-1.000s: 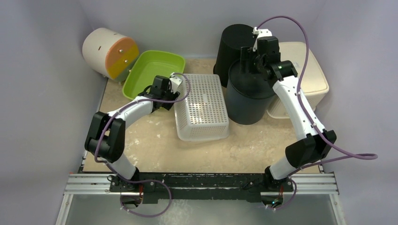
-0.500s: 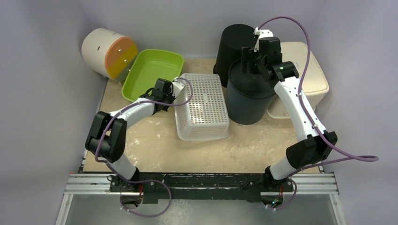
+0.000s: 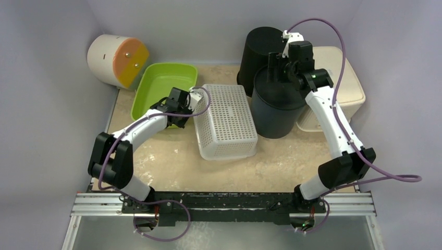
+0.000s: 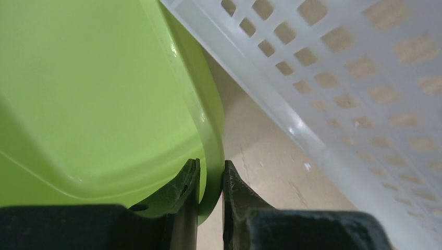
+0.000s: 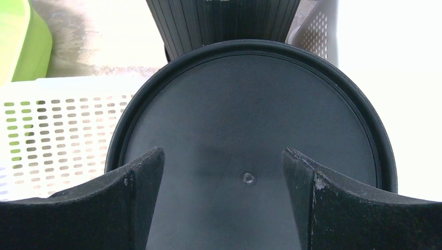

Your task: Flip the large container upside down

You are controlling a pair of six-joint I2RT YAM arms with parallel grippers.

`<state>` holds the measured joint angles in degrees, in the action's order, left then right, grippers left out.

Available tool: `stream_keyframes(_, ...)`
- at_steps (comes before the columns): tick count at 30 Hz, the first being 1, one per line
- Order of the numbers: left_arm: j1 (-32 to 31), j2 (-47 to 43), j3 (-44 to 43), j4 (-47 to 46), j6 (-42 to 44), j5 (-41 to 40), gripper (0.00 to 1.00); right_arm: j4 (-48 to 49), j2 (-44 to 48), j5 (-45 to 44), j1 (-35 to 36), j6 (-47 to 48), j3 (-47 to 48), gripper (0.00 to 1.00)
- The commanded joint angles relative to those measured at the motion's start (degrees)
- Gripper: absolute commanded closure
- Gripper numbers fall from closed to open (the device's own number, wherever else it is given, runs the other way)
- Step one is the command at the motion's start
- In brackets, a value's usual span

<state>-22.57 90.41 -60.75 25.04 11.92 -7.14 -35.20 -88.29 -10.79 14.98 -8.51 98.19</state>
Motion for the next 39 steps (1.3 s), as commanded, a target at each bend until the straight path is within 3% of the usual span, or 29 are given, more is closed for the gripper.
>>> stream_keyframes(1,1.82,-6.63,-0.91,8.03,-9.9,-3.12,1.0,1.79,3.23,1.46,-0.22,0.73,0.42,0.15)
stream_keyframes(20,1.64,-17.87,-1.94,17.57,-10.98,0.65,1.0,2.96,6.02,4.26,-0.22,0.45,-3.95,0.16)
stream_keyframes(27,1.58,-19.4,-11.93,20.24,-12.68,6.28,1.0,3.13,5.26,4.37,-0.22,0.54,-3.23,0.16)
stream_keyframes(33,1.6,-18.16,-20.84,16.71,-20.27,15.53,1.0,3.29,5.06,4.3,-0.22,0.37,-2.71,0.17)
stream_keyframes(39,1.63,-18.11,-17.02,0.56,-33.65,27.56,1.0,2.97,5.12,3.54,-0.22,0.47,-2.31,0.17)
